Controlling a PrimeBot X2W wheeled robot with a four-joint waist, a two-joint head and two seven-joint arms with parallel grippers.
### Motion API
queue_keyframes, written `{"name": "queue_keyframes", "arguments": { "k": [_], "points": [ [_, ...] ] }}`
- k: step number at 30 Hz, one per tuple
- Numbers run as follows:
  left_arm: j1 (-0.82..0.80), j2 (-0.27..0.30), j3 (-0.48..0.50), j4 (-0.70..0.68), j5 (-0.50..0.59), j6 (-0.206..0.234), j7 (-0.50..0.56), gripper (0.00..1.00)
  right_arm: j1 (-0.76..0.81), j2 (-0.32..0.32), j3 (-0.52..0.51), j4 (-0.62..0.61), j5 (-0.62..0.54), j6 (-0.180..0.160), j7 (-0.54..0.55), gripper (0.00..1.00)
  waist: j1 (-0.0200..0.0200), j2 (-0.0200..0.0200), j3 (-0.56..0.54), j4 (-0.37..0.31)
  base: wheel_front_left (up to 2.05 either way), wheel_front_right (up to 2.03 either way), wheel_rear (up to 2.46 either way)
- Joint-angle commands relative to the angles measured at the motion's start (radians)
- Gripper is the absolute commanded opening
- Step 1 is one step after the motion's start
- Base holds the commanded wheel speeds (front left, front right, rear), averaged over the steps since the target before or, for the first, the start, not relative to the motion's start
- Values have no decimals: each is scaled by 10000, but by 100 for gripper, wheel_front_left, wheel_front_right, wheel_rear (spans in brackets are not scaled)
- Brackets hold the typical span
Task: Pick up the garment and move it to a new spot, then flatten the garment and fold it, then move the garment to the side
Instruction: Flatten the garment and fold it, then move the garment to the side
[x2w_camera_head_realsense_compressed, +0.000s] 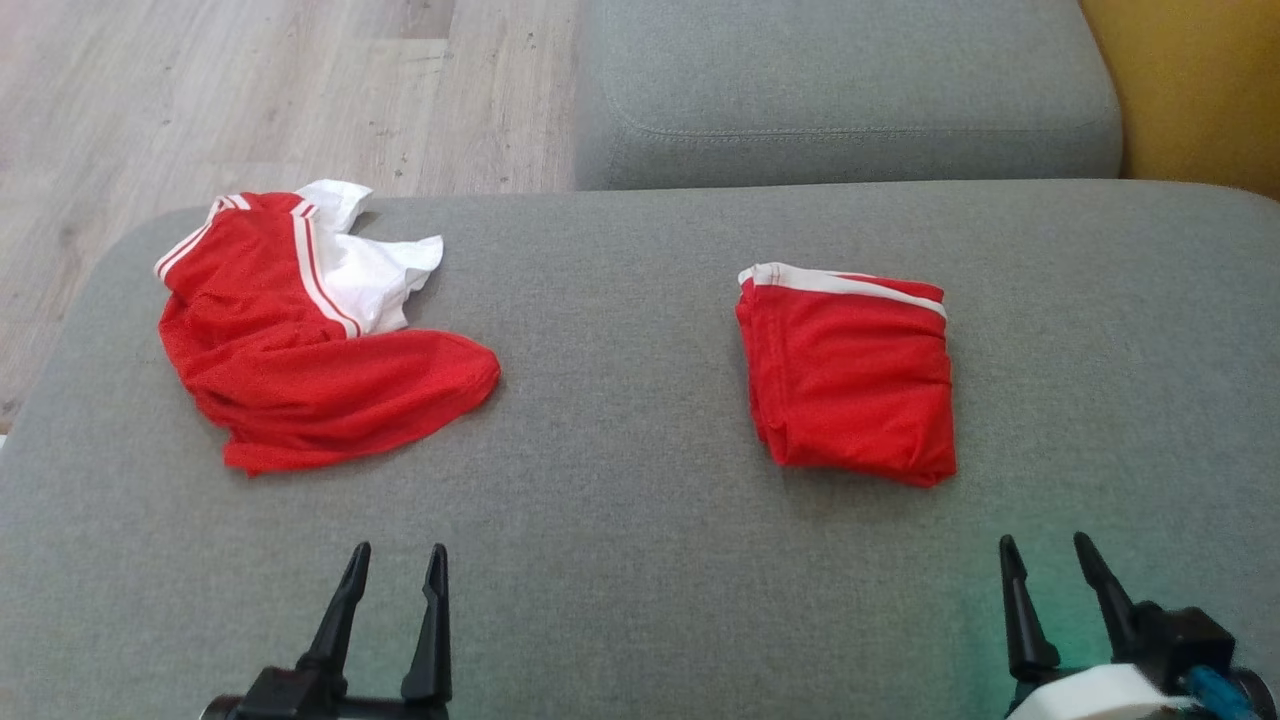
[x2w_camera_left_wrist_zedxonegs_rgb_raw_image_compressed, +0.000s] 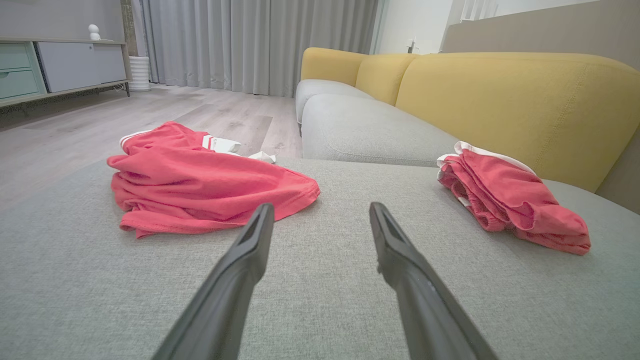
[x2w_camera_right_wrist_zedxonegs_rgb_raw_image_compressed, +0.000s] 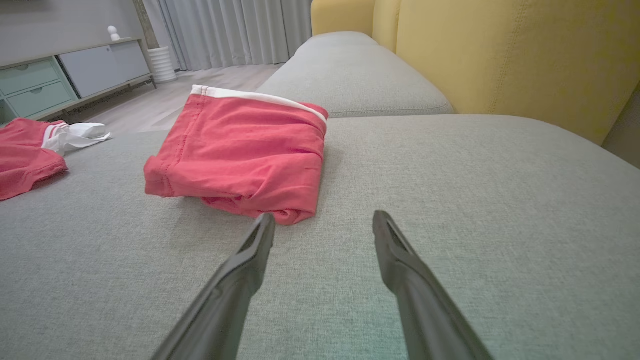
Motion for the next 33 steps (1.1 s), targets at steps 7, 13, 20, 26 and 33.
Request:
{"name": "queue_keyframes", "arguments": {
  "k": [7,13,20,26,33],
  "points": [
    [-262,-33,362,-317,-91,-5,-53,100,-1278,17,5,-529,1363,73,345,100,0,-1,145,-101,0,0,0],
    [-521,-33,85,-355,-162,-56,-53,100,-3000,-374,-276,-1221,2754,73,2947,100,0,-1,778,29,0,0,0],
    [-1120,-34,-321,-277,-400,-130,-53,100,-4485,-253,-1200,-105,2857,73,5350,100,0,-1,1379,707,0,0,0],
    [-1334,-34,-498,-210,-517,-94,-53,100,-5111,0,-1776,1525,2529,73,5962,100,0,-1,1638,1194,0,0,0],
    [-1439,-34,-436,-265,-503,-49,-53,100,-5874,159,-2273,2928,2995,73,6291,0,0,-1,1861,1107,0,0,0]
  ]
}}
